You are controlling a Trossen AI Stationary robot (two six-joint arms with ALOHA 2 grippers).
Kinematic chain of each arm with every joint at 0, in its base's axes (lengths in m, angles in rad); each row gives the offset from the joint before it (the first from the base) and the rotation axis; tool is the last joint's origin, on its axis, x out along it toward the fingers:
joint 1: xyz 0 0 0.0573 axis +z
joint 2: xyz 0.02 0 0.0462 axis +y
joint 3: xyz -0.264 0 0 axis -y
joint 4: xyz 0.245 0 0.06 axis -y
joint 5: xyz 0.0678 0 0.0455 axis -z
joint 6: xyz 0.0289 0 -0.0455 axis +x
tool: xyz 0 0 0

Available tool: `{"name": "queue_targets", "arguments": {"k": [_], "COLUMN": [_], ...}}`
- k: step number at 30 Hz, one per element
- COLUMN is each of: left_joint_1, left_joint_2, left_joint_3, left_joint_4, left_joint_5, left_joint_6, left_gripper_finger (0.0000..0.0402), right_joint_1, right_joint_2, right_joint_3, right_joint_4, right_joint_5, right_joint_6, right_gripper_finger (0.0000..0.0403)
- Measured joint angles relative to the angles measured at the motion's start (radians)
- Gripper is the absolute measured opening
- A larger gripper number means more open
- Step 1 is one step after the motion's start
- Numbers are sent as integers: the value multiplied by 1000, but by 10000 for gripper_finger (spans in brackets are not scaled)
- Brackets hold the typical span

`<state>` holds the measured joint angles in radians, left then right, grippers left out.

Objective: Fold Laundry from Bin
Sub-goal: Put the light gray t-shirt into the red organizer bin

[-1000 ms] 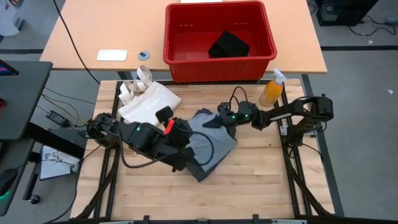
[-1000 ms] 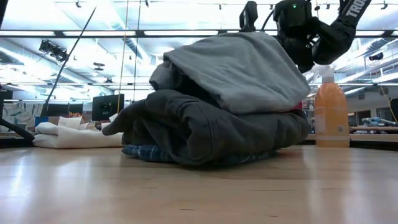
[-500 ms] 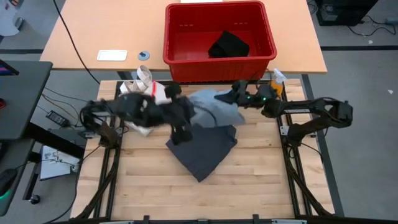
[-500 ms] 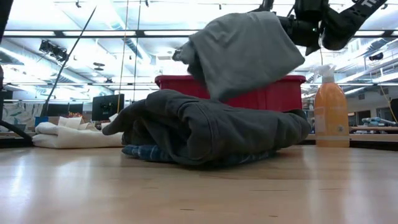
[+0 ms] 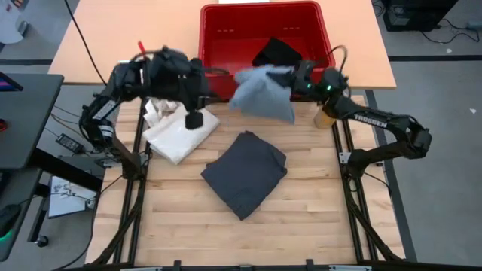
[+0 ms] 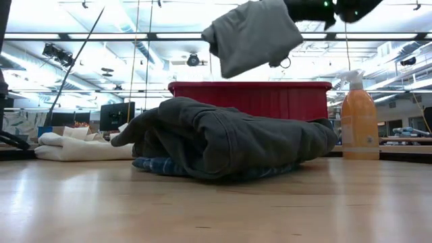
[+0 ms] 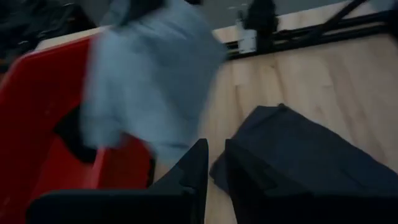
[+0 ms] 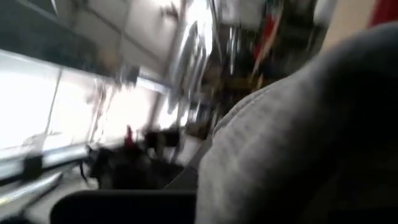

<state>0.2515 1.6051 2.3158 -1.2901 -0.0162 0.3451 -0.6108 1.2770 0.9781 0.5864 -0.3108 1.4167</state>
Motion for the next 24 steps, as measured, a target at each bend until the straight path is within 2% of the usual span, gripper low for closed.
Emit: {"name": "queue_targets", "arguments": {"k": [6,11,17,24], "left_joint_1": [224,359,442,522], "left_joint_2": [1,34,86,132], "left_joint_3": [0,0,0,0], "left_joint_4": [13,55,68,80], "left_joint_5": [331,517,545,545], "left_joint_6": [95,109,143,155], "left_gripper_finger": [48,42,30,18], "right_joint_1": [-130,-242,-357,-487], "right_joint_2": [11,78,230,465], "right_joint_3": [172,284,384,554], "right_joint_4": [-108,-131,-115,-33], "right_joint_5": [75,60,30,-25], "right_joint_6": [-48,-39,25,58], "right_gripper_finger": [20,19,18,18]}}
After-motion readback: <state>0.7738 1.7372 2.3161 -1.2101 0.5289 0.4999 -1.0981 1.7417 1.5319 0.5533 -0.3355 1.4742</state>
